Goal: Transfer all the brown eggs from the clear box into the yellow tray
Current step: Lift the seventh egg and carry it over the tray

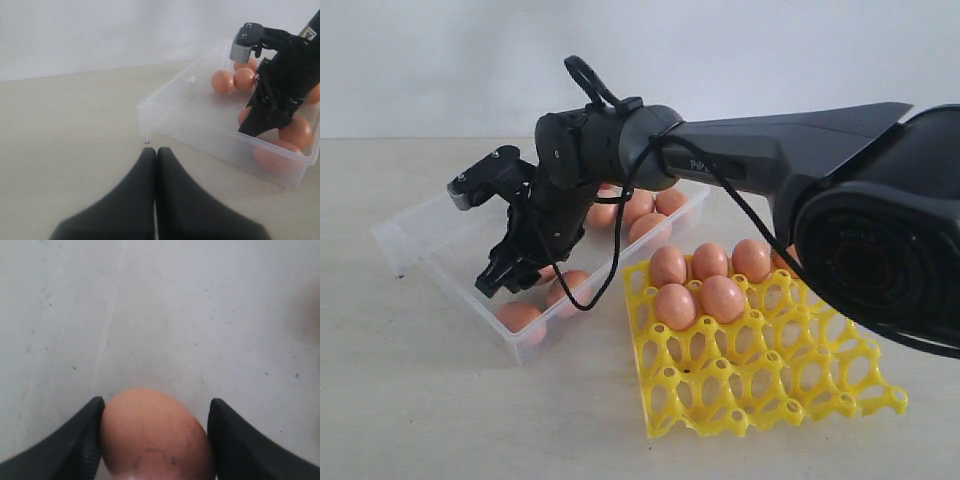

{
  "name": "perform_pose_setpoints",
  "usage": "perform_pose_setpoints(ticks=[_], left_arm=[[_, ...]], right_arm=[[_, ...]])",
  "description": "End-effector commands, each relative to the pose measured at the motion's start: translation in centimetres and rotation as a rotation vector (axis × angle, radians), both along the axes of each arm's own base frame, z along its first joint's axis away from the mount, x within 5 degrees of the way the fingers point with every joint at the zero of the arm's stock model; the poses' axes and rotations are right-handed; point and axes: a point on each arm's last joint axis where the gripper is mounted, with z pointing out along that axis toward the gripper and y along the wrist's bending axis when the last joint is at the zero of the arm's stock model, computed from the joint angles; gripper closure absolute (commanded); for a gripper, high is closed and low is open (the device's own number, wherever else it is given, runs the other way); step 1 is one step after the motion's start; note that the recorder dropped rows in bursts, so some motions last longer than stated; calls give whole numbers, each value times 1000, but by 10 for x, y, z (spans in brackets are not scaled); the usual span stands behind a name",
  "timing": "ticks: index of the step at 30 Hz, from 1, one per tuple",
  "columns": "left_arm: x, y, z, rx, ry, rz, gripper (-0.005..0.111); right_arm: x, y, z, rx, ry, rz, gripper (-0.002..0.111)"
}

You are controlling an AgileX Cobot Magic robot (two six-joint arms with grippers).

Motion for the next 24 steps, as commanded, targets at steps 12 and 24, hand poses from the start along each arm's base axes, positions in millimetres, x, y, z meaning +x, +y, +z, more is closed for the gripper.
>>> perform_pose_setpoints(ticks=[12, 24], left_arm=[[0, 0, 1, 2, -8, 3, 111], [0, 0, 1, 2, -8, 3, 111]], right_arm=[[-12, 0, 87, 288, 105, -242, 109], [-73, -46, 106, 639, -229, -398, 109]])
